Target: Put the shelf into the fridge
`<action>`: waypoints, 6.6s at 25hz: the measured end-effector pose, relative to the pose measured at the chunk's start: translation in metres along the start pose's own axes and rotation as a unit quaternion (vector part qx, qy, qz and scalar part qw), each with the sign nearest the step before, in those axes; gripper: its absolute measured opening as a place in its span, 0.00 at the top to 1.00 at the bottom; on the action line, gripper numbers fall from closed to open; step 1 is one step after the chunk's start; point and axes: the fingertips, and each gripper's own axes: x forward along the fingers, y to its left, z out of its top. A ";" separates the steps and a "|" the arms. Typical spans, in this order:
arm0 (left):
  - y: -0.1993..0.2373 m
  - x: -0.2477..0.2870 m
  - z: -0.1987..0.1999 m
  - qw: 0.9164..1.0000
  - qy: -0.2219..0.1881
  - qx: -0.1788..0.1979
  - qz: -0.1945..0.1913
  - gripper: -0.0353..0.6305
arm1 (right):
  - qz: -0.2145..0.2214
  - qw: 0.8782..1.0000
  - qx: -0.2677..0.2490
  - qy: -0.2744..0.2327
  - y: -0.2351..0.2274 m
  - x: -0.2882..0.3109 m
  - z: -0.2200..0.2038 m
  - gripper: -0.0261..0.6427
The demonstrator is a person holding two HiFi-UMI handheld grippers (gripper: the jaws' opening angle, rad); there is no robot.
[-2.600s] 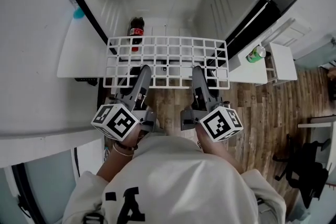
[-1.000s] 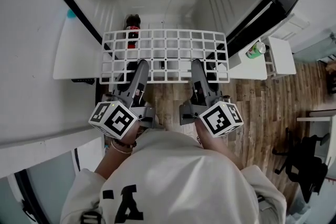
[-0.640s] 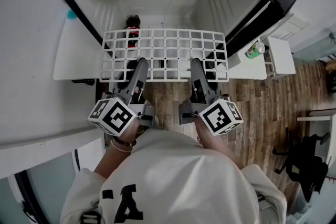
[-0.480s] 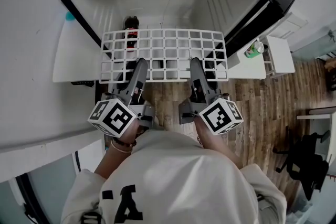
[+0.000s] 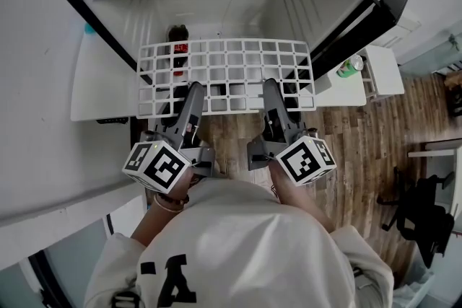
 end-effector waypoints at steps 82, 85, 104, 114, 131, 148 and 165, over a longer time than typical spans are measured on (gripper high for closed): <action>0.007 0.022 0.009 1.000 -0.013 0.012 0.017 0.72 | 0.026 1.000 -0.010 -0.003 -0.004 0.026 0.007 0.69; 0.007 0.023 0.010 1.000 -0.014 0.011 0.016 0.72 | 0.026 1.000 -0.009 -0.004 -0.004 0.028 0.007 0.69; 0.008 0.030 0.012 1.000 -0.012 0.016 0.010 0.71 | 0.022 1.000 -0.009 -0.006 -0.006 0.036 0.009 0.69; 0.009 0.034 0.013 1.000 -0.004 0.018 0.005 0.70 | 0.017 1.000 -0.010 -0.010 -0.007 0.039 0.010 0.69; 0.009 0.040 0.015 1.000 0.012 0.024 0.001 0.69 | 0.016 1.000 -0.008 -0.002 -0.008 0.048 0.013 0.68; 0.013 0.047 0.017 1.000 0.011 0.027 0.000 0.69 | 0.020 1.000 -0.001 -0.007 -0.011 0.056 0.013 0.68; 0.018 0.060 0.022 1.000 0.010 0.027 0.001 0.69 | 0.020 1.000 -0.001 -0.004 -0.014 0.070 0.015 0.68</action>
